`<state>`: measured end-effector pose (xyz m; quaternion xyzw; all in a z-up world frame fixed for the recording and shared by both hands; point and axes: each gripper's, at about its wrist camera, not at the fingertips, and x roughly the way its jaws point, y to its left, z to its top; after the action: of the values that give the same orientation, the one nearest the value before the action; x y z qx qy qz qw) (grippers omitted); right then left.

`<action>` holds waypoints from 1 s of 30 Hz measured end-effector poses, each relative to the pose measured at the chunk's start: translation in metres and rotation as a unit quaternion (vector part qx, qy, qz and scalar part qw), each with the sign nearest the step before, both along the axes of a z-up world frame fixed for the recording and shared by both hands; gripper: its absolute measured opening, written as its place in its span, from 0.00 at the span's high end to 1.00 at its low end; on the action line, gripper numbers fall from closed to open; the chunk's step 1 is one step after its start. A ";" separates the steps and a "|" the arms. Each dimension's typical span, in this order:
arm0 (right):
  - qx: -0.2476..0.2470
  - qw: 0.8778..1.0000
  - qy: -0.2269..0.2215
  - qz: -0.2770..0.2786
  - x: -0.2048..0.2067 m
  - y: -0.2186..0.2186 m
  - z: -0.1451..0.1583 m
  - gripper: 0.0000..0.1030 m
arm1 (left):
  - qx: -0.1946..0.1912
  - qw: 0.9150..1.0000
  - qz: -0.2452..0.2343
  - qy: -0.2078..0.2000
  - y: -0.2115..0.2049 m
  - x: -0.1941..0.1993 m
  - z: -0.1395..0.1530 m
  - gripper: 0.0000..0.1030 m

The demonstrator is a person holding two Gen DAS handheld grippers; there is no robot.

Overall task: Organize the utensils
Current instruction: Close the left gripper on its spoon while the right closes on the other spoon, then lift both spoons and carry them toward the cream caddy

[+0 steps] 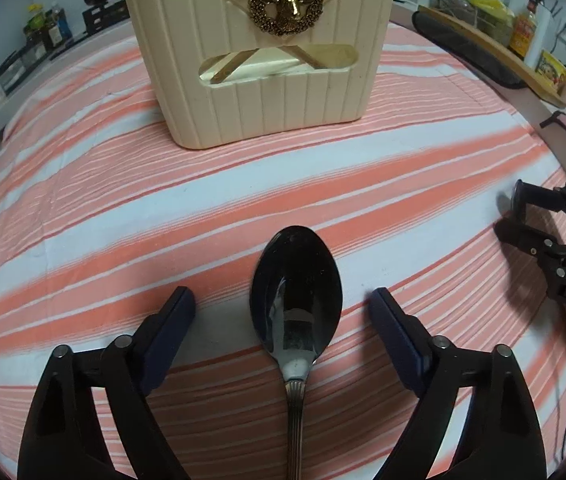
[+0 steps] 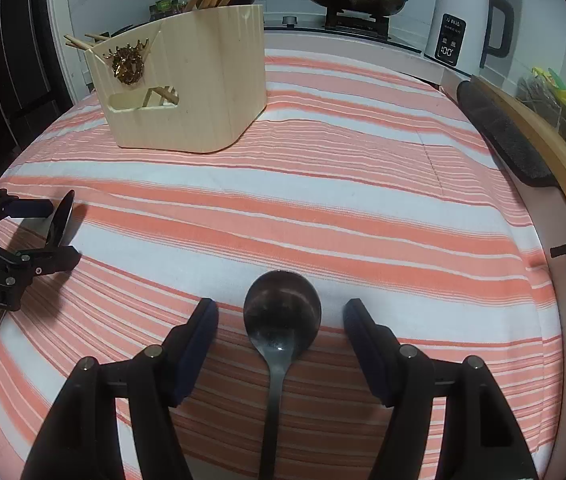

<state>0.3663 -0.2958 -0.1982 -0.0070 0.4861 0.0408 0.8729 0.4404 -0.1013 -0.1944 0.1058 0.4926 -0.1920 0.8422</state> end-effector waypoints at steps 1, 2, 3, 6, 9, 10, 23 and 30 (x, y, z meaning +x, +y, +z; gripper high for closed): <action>0.000 1.000 -0.001 -0.003 0.000 0.000 0.000 0.36 | -0.002 1.000 -0.003 -0.005 -0.002 -0.001 0.001 0.29; -0.001 1.000 -0.005 -0.007 0.001 -0.001 0.001 0.44 | -0.006 1.000 -0.007 -0.011 -0.003 -0.003 0.003 0.46; 0.001 1.000 -0.008 -0.009 0.002 -0.001 0.002 0.63 | -0.010 1.000 -0.009 -0.015 -0.005 -0.004 0.005 0.55; 0.018 1.000 -0.008 -0.016 0.005 -0.005 0.003 0.65 | -0.021 1.000 -0.001 -0.014 -0.004 -0.002 0.008 0.59; 0.044 0.999 -0.018 -0.019 0.000 -0.008 0.009 0.65 | -0.032 0.999 0.008 -0.027 0.005 -0.011 0.019 0.59; 0.049 0.998 -0.027 -0.017 -0.004 -0.007 0.015 0.65 | -0.040 0.999 0.011 -0.033 0.007 -0.016 0.025 0.59; 0.097 0.986 -0.138 0.011 -0.065 0.016 0.114 0.65 | -0.127 0.982 0.025 -0.141 0.037 -0.097 0.133 0.59; 0.100 0.978 -0.182 0.012 -0.084 0.024 0.148 0.66 | -0.144 0.975 0.026 -0.166 0.042 -0.109 0.157 0.60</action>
<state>0.2827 -0.2722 -0.0499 0.0669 0.3129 0.0975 0.9424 0.3310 -0.0591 -0.0379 0.0011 0.3151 -0.2190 0.9234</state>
